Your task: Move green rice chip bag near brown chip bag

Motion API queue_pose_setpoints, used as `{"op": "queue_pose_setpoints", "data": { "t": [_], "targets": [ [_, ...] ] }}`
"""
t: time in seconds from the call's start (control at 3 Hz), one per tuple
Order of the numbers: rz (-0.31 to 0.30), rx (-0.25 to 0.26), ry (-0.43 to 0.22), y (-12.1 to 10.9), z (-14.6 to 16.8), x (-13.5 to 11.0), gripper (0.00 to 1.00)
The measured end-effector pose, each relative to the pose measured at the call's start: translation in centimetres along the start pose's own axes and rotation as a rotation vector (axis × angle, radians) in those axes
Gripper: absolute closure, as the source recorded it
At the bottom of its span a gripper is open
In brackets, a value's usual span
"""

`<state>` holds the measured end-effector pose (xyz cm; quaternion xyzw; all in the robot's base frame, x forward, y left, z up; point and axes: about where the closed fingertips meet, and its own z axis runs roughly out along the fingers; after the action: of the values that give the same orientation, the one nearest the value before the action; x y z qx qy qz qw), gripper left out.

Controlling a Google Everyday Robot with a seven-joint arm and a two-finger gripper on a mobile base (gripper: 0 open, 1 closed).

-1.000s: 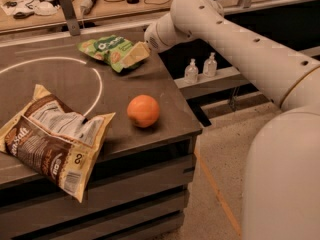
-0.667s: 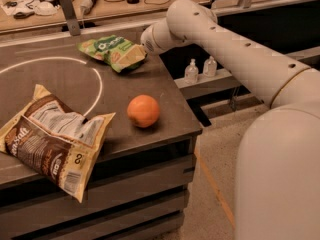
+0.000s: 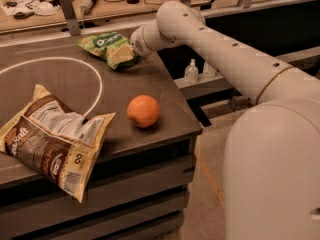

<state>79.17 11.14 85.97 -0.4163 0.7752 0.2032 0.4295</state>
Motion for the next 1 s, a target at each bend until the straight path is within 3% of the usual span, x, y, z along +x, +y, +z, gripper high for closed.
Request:
{"op": "queue_pose_setpoints", "data": {
  "t": [0.67,1.0],
  "targets": [
    [-0.042,-0.003,0.074,1.25,0.77,-0.18,1.0],
    [-0.044,-0.002,0.08,1.15,0.54,-0.13,1.0]
  ]
}}
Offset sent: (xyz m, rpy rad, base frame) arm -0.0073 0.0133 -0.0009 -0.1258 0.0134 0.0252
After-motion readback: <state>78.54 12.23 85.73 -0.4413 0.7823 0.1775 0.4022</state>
